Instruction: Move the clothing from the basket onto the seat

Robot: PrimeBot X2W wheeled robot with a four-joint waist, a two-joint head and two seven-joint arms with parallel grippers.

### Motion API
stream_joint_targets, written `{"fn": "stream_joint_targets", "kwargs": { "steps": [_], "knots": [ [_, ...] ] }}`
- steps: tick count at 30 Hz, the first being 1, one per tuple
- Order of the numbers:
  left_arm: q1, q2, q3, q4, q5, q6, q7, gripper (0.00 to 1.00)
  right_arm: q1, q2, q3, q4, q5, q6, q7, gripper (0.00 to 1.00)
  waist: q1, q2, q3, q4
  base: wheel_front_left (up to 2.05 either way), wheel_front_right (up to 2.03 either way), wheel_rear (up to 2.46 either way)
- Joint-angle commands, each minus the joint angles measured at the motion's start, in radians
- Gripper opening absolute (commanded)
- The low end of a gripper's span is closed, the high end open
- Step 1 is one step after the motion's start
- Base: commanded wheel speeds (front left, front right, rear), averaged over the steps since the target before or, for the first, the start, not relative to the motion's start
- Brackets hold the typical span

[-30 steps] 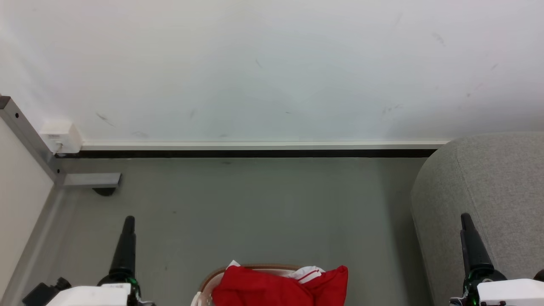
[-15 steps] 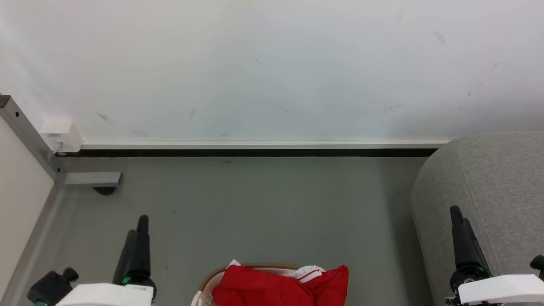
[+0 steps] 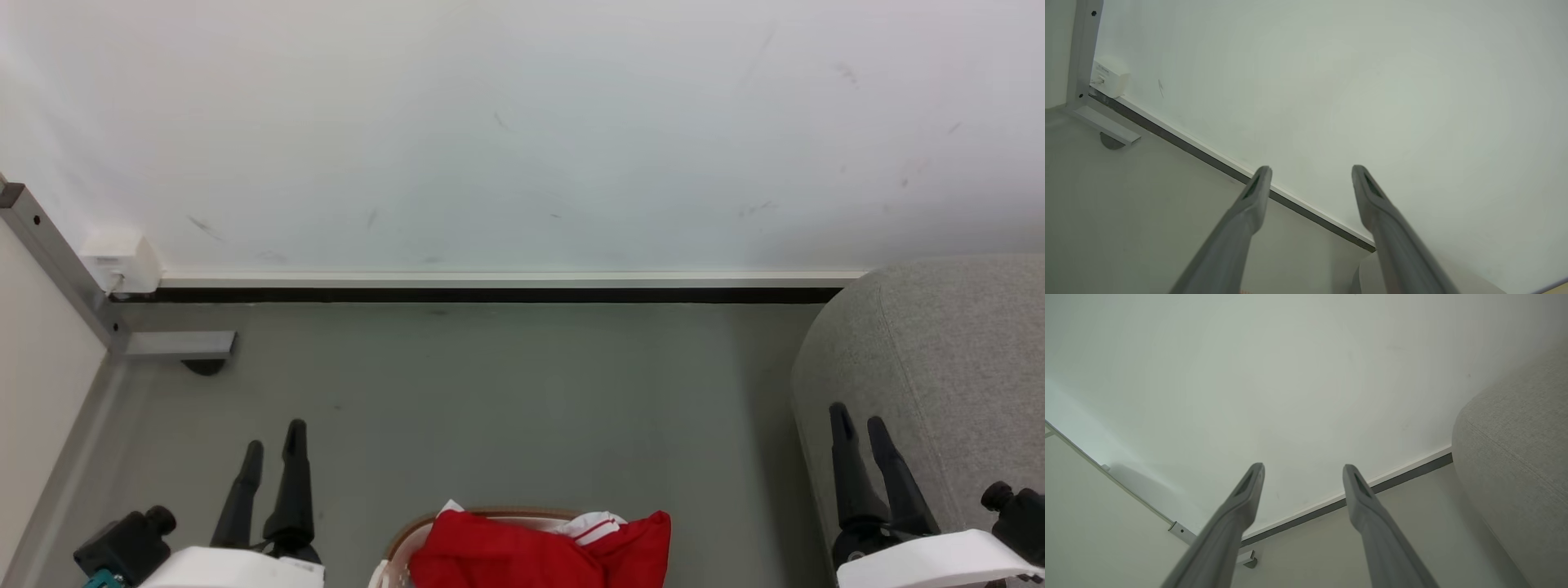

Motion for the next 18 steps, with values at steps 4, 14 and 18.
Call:
{"fn": "stream_joint_targets", "kwargs": {
  "steps": [4,14,18],
  "knots": [
    [0.007,0.012,-0.008,-0.012,0.083,0.008,-0.024,1.00,-0.019,-0.003,0.018,-0.010,-0.084,-0.001,-0.018,1.00,0.0000,0.0000,-0.002,-0.001,0.00,0.00,0.00],
    [0.016,0.017,-0.016,-0.011,0.195,0.022,-0.052,1.00,-0.016,0.002,0.036,0.000,-0.202,-0.001,-0.046,1.00,0.0000,0.0000,-0.002,-0.004,0.00,0.00,0.00],
    [0.019,0.017,-0.022,-0.011,0.233,0.023,-0.062,1.00,-0.015,0.005,0.039,0.008,-0.241,-0.001,-0.056,1.00,0.0000,0.0000,-0.001,-0.004,0.00,0.00,0.00]
  ]
}}
